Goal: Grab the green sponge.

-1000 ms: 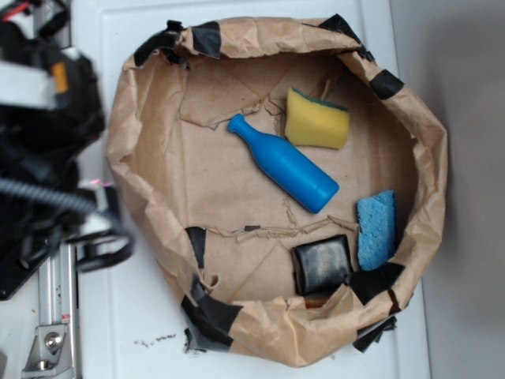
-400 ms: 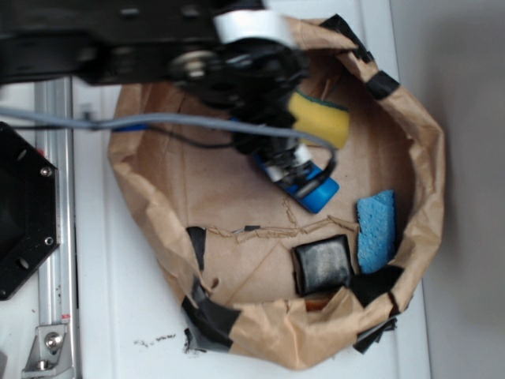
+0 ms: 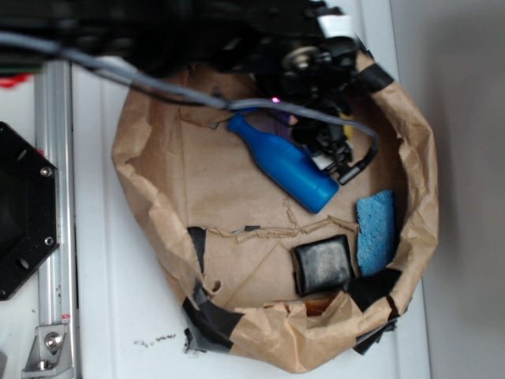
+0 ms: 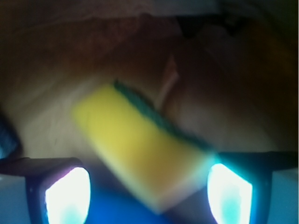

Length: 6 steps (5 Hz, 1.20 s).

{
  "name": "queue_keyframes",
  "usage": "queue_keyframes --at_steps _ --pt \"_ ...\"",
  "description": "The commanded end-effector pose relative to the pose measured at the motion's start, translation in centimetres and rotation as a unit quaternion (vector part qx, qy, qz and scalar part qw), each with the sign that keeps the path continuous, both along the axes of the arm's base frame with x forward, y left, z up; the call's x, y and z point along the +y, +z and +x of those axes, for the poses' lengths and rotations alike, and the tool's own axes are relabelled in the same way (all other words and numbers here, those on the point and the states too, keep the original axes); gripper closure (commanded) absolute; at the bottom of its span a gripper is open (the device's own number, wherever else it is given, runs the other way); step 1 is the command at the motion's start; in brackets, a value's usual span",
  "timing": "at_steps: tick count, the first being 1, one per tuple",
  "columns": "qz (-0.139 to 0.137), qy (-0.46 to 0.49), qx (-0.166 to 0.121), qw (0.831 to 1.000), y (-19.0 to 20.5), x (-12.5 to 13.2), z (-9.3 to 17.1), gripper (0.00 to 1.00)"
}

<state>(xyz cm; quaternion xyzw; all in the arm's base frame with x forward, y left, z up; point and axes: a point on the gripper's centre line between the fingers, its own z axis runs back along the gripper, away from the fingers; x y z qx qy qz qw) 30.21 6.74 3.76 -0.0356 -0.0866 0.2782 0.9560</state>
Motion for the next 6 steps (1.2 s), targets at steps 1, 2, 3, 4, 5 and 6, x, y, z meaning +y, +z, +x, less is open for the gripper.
queue_keyframes --at_steps 1,2,3,4,5,6 --pt "0.012 -0.061 -0.019 0.998 0.0 -0.2 2.9 1.00" --pt "0.005 -0.108 -0.026 0.994 1.3 -1.1 2.4 1.00" --pt "0.031 -0.211 -0.022 0.977 6.2 -3.1 0.7 1.00" --pt "0.057 -0.254 -0.015 0.965 11.1 -4.8 -1.4 1.00" --pt "0.056 -0.265 0.016 0.962 13.5 -6.5 -3.7 1.00" --pt "0.063 -0.291 0.048 0.953 13.3 -7.6 -4.5 1.00"
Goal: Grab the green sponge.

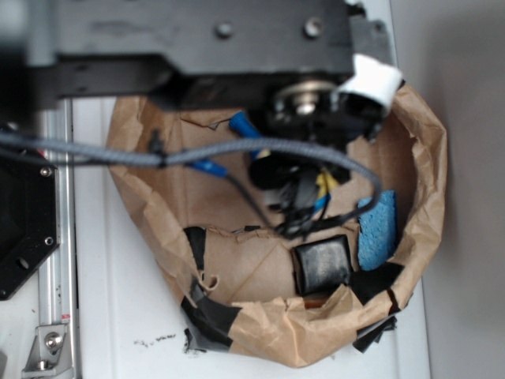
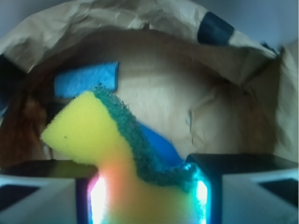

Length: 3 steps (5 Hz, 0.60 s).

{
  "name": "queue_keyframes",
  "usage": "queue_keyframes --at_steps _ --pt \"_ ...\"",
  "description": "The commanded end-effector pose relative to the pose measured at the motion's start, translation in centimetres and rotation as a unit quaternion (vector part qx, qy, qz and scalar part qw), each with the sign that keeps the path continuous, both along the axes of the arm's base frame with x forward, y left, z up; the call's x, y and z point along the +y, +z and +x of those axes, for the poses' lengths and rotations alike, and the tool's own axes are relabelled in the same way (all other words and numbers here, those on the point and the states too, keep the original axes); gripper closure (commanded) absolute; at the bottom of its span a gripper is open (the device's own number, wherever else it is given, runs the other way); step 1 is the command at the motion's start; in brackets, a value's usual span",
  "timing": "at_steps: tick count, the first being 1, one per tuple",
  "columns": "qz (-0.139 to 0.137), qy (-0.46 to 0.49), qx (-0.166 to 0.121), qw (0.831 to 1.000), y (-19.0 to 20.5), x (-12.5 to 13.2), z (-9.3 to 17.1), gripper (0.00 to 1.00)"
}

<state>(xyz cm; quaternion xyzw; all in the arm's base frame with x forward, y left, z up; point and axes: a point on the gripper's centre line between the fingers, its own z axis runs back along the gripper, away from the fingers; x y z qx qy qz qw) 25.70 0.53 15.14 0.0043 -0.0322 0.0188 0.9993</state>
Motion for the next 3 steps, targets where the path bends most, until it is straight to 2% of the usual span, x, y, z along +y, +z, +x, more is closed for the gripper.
queue_keyframes --at_steps 1,3 --pt "0.014 -0.032 -0.008 0.999 1.62 -1.15 0.10 1.00" --pt "0.012 -0.024 -0.008 1.000 1.09 -0.21 0.31 1.00"
